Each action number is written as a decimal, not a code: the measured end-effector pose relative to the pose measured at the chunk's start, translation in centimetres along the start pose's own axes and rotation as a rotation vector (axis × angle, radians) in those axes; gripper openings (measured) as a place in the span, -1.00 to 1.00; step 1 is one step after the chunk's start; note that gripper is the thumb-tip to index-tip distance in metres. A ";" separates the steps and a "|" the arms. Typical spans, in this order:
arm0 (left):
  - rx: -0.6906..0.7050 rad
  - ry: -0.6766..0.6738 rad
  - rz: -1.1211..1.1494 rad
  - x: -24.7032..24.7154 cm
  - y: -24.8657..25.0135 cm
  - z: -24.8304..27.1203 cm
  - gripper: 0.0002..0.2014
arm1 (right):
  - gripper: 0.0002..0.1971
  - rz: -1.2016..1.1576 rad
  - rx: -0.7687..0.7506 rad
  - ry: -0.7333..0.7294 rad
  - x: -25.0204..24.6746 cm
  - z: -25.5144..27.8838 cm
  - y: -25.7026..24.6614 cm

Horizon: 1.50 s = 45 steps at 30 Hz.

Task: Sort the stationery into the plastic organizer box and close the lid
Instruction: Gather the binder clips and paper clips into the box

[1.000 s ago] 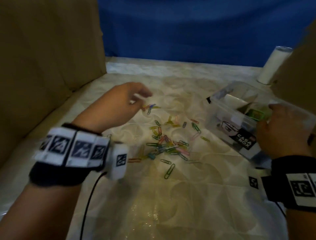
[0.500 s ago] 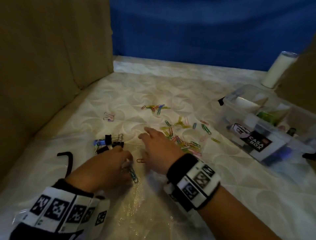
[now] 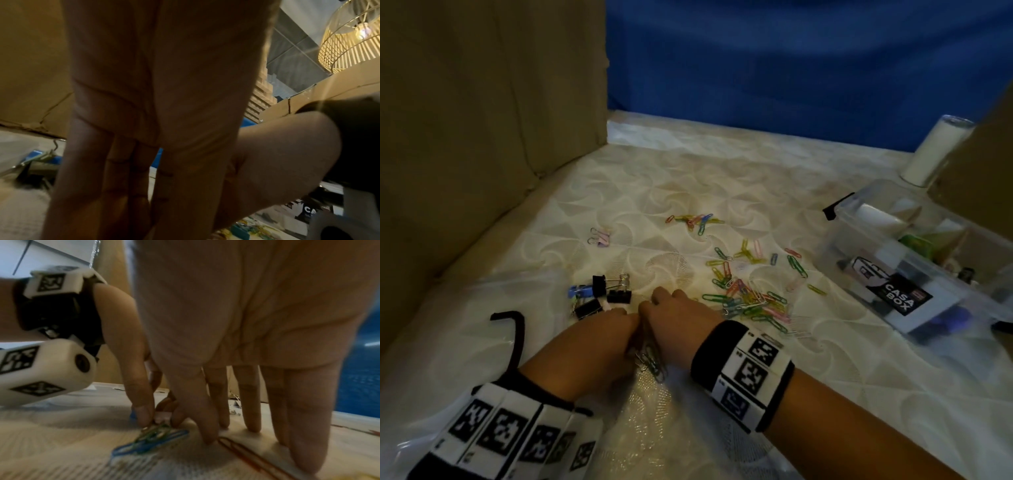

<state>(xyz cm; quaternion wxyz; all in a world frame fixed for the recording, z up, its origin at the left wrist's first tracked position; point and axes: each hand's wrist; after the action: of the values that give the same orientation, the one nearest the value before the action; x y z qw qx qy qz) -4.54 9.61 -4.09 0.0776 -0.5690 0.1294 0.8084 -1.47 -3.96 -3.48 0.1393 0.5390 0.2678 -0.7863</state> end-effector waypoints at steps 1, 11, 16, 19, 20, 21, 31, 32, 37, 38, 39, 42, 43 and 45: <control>0.006 0.003 -0.001 0.0 -0.1 -0.1 -0.83 | -0.68 0.005 -0.012 0.009 -0.2 0.2 0.0; -0.073 0.021 0.083 -0.4 -2.7 0.4 -0.88 | -0.81 -0.139 -0.049 0.070 -0.9 0.3 3.0; -0.083 0.012 0.114 -1.0 -3.5 1.1 -0.93 | -0.94 -0.223 0.023 0.081 -0.8 0.3 4.8; -0.091 -0.028 0.135 -1.7 -3.8 1.5 -0.88 | -0.97 -0.227 0.046 0.083 -0.9 0.5 5.3; -0.096 -0.012 0.143 -2.1 -3.9 1.6 -0.90 | -0.96 -0.231 0.055 0.073 -1.0 0.5 5.4; -0.102 0.025 0.161 -2.5 -4.1 1.7 -0.91 | -0.94 -0.225 0.069 0.056 -1.1 0.5 5.3; -0.242 0.323 0.383 -4.8 -6.0 1.9 -0.90 | -0.71 -0.218 -0.082 0.026 -3.0 -5.5 -1.1; -0.251 0.276 0.351 -5.0 -6.0 2.0 -0.90 | -0.69 -0.190 -0.085 -0.002 -2.8 -6.2 -1.8; -0.245 0.160 0.266 -5.0 -6.5 1.6 -0.79 | -0.69 -0.116 -0.090 -0.084 -2.1 -7.3 -2.2; -0.242 0.155 0.229 -5.0 -6.6 1.3 -0.76 | -0.65 -0.105 -0.080 -0.097 -2.0 -7.1 -2.0; -0.234 0.154 0.191 -4.9 -6.8 1.0 -0.74 | -0.62 -0.089 -0.070 -0.094 -2.0 -6.6 -1.8; -0.246 0.158 0.118 -4.7 -7.0 -0.1 -0.74 | -0.57 -0.055 -0.005 -0.061 -1.7 -5.2 -0.5; -0.250 0.177 0.107 -4.4 -7.3 -0.6 -0.74 | -0.55 -0.086 0.016 -0.065 -1.7 -4.7 0.1; -0.270 0.184 0.096 -4.2 -7.4 -1.5 -0.81 | -0.50 -0.237 0.057 -0.127 -2.4 -4.3 1.4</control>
<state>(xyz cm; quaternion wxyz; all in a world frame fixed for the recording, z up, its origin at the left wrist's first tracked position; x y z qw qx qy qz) 0.26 16.37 -1.50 -0.0504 -0.6388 0.0534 0.7659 3.45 -2.80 -2.78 0.0467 0.4563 0.2976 -0.8373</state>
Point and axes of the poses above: each hand's wrist, its own z-axis away from the middle knuckle, its own x-axis out of the palm, y = z × x, and after that the axes turned 10 degrees about -z, right-handed
